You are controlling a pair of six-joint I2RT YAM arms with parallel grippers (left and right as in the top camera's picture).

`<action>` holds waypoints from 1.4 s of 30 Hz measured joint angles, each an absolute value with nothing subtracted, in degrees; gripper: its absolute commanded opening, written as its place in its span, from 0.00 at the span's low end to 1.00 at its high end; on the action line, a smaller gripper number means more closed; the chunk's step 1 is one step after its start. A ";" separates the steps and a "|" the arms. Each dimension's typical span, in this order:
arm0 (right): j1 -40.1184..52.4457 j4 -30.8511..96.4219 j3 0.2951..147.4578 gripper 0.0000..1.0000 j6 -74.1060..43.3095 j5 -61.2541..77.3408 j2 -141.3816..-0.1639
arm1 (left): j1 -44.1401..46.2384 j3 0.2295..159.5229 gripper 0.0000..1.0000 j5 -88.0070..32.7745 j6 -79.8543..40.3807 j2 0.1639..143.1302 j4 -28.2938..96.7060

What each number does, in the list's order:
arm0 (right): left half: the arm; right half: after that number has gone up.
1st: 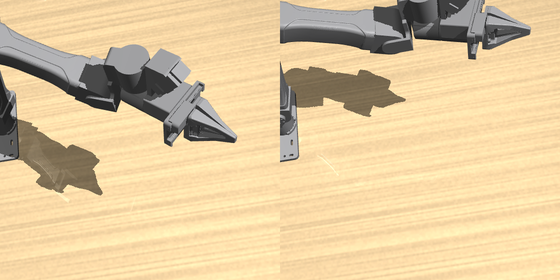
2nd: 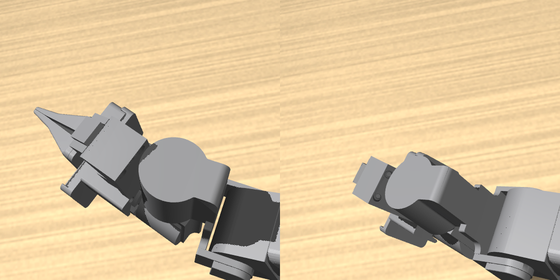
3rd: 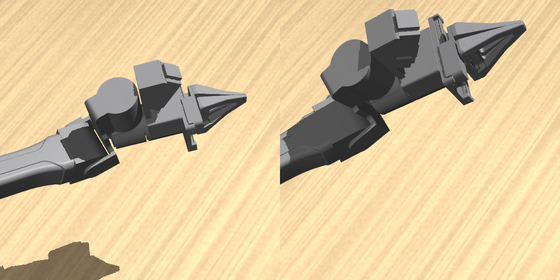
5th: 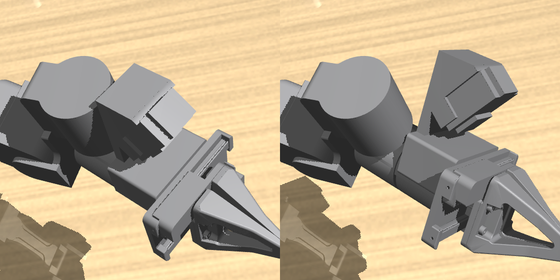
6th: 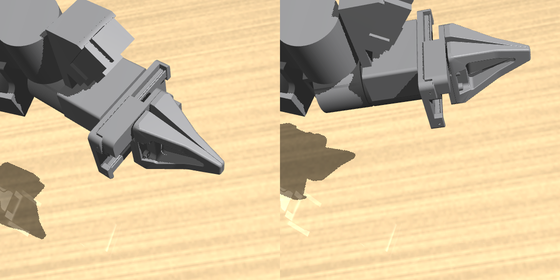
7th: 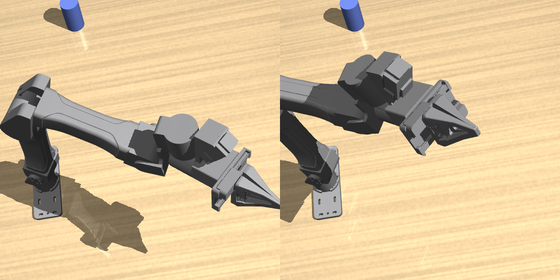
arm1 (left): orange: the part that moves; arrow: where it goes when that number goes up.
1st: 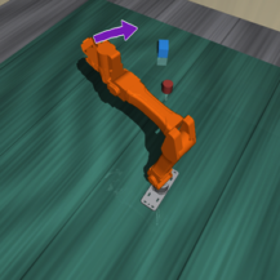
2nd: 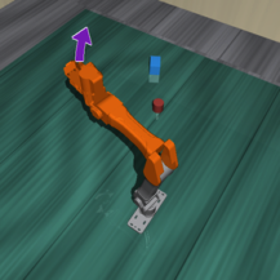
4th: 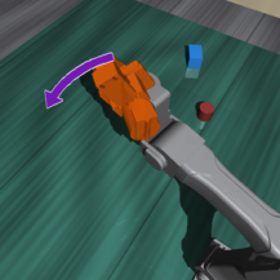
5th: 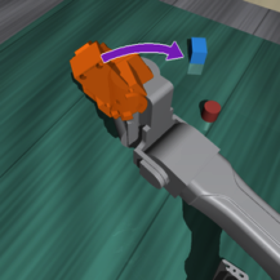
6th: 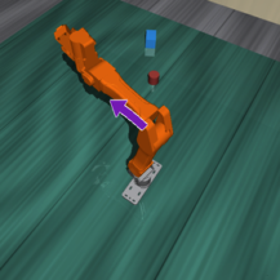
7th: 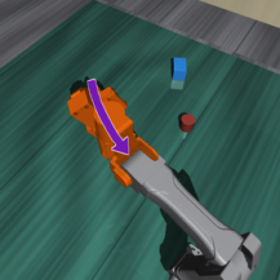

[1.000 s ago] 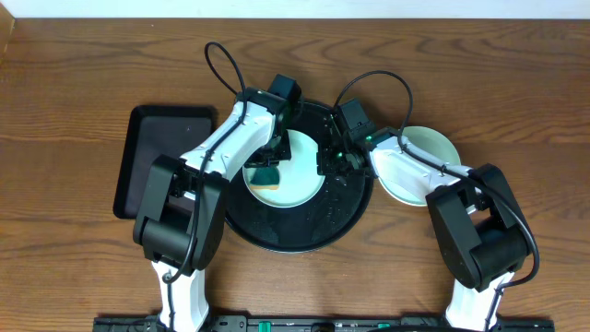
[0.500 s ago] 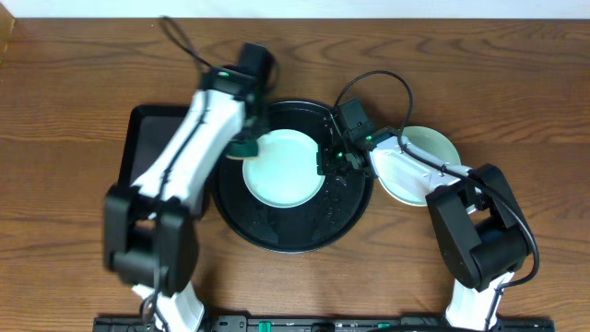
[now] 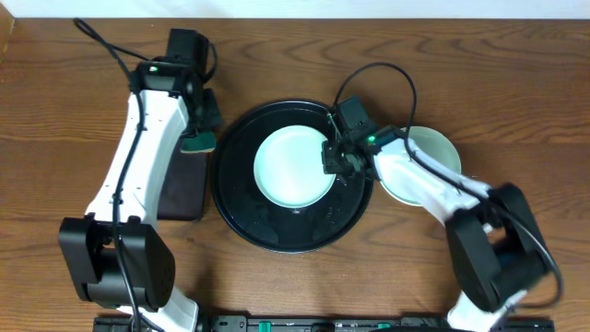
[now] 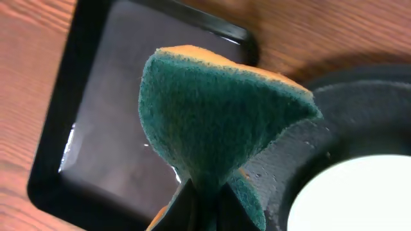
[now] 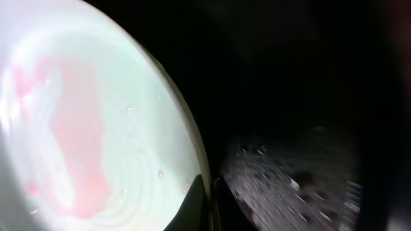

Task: Clean dirty plates on tray and stack at the side

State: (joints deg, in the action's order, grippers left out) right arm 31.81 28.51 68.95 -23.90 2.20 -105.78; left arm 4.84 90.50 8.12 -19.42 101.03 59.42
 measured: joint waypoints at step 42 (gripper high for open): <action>59.44 16.40 69.38 0.01 3.20 -84.09 -90.67 | 3.25 90.50 0.07 8.14 -19.42 101.03 59.42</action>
